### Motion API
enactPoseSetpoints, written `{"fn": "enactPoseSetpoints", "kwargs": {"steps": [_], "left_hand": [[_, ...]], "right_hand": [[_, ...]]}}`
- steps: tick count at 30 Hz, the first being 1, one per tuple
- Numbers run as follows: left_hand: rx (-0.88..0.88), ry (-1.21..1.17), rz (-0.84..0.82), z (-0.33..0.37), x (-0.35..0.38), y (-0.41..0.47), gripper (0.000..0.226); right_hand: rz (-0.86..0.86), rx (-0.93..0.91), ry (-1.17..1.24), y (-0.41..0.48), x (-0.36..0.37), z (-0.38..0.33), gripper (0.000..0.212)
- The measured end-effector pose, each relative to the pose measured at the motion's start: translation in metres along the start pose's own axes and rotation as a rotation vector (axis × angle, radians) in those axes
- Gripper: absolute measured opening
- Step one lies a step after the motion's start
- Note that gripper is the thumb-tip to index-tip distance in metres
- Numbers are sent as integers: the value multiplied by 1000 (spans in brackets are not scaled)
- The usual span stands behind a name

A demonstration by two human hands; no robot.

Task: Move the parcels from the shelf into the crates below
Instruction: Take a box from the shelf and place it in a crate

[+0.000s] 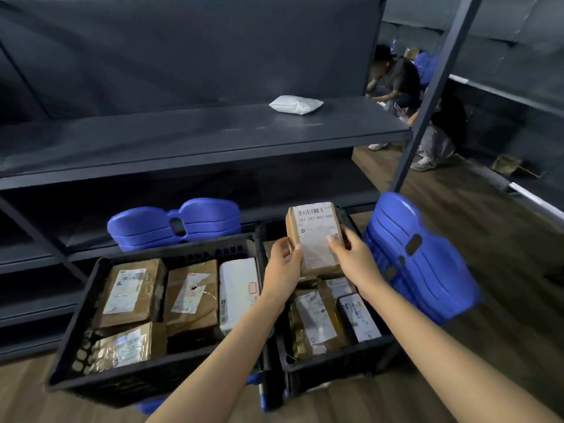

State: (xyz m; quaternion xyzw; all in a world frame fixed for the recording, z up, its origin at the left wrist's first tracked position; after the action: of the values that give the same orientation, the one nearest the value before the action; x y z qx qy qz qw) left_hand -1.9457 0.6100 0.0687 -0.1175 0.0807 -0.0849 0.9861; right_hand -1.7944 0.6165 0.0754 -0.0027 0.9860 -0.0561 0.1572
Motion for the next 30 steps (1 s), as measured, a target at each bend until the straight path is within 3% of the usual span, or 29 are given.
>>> {"fn": "enactPoseSetpoints", "kwargs": {"steps": [2,6,10,21,30], "left_hand": [[14,99,30,-3,15,2,50],[21,305,64,-7,48,12,40],[27,348,88,-16,87,23,33],[-153,362,105,-75,174,38,60],[-260,539,11,-113,198,36,65]], "right_hand": [[24,44,0,-4,-12,10,55],[4,31,-103,-7,-40,33,44],[-39,30,-193,-2,-65,62,40],[-261,80,-366,-10,-104,150,61],[-452,145,-438,-19,-108,193,75]]}}
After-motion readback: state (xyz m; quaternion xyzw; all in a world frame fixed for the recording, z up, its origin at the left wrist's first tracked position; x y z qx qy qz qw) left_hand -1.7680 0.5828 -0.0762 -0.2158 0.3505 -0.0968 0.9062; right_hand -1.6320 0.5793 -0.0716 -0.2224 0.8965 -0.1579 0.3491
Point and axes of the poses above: each hand's wrist, its own y-axis towards the middle knuckle, its own x-axis out of the palm, z = x × y, the point moved 1 cm from there along y, towards the middle knuckle, and after that the axes turned 11 degrees about -z, right-handed, at the moved point
